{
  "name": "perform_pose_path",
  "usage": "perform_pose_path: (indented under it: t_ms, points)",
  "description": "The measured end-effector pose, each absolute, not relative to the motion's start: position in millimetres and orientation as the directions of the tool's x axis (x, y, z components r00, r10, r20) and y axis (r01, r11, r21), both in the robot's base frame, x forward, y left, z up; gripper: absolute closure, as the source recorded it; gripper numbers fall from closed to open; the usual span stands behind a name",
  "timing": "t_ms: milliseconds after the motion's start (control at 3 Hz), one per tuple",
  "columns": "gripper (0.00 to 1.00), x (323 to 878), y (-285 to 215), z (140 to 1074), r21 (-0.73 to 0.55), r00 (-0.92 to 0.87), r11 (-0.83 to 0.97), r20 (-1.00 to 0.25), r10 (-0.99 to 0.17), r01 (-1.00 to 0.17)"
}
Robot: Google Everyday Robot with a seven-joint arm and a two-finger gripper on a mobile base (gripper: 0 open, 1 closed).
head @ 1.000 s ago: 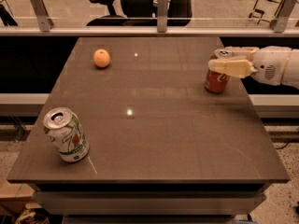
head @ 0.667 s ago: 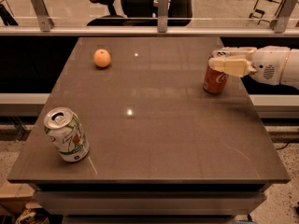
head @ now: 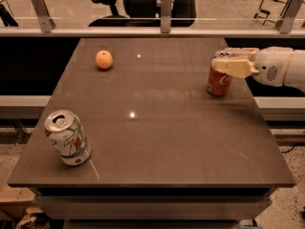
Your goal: Move coke can near orange
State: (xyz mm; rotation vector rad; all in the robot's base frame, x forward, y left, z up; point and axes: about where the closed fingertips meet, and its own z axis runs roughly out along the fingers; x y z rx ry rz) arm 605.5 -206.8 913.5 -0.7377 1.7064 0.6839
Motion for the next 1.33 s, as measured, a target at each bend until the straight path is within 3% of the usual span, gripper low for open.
perform_pose_path:
  t_ms: [1333]
  points:
    - [1.00,634,-194,975,0.087,-0.246,0.605,-0.952,-0.185,-0.791]
